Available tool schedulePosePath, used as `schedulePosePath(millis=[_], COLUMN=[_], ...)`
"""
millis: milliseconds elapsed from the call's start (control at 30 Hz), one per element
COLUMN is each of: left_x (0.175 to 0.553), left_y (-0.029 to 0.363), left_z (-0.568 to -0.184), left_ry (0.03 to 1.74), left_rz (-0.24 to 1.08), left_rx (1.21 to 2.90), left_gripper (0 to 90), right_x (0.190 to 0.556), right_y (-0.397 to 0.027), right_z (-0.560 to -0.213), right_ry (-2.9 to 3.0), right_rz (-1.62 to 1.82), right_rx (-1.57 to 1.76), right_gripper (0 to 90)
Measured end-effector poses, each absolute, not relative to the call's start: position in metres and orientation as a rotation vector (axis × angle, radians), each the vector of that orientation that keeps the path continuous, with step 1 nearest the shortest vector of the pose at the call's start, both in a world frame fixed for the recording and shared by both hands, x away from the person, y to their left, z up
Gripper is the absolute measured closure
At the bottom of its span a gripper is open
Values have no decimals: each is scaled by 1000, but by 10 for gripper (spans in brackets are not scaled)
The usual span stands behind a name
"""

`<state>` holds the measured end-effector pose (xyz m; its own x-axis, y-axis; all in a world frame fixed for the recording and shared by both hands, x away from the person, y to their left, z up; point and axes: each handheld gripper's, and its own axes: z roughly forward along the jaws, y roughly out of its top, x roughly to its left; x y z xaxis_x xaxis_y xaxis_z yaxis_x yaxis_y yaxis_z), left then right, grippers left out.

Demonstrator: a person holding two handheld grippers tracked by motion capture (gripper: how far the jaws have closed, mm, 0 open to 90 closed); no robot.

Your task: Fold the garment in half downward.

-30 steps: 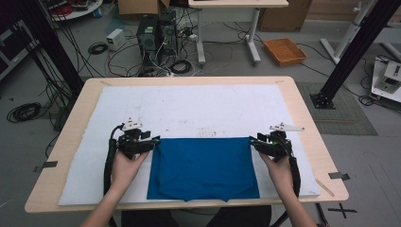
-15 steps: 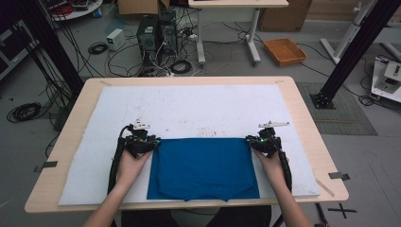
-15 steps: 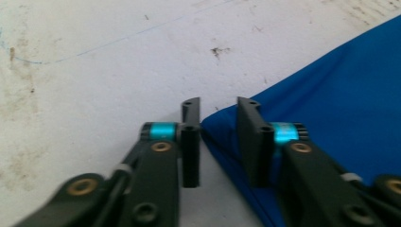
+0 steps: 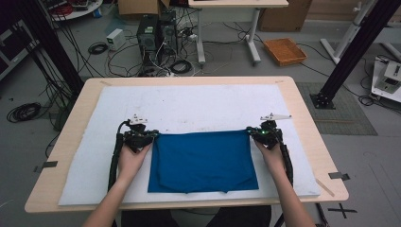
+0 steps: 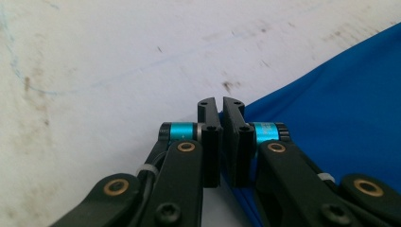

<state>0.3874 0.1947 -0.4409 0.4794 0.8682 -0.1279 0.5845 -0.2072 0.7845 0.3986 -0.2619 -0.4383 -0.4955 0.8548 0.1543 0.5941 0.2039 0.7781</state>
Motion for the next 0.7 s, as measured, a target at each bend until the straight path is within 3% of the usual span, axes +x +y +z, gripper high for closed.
schedulePosePath(millis=[400,500,600,633,667,700], left_x=[410,409,407,405,401,400], left_y=[195,195,196,198,201,202], left_z=[-444,-442,-438,-434,-429,-427], left_ry=[1230,1231,1226,1213,1194,1188], left_rz=[463,471,503,518,520,520], left_rx=[1886,1873,1855,1839,1814,1805], left_gripper=[857,837,688,688,581,560], right_x=[428,428,427,426,422,421], right_y=[-257,-257,-258,-259,-261,-262], right_z=[-441,-441,-439,-438,-434,-432], right_ry=[2185,2179,2174,2167,2152,2151], right_rz=[1136,1144,1149,1158,1182,1191], right_rx=[1353,1340,1341,1342,1341,1335], right_gripper=[872,827,774,751,674,656])
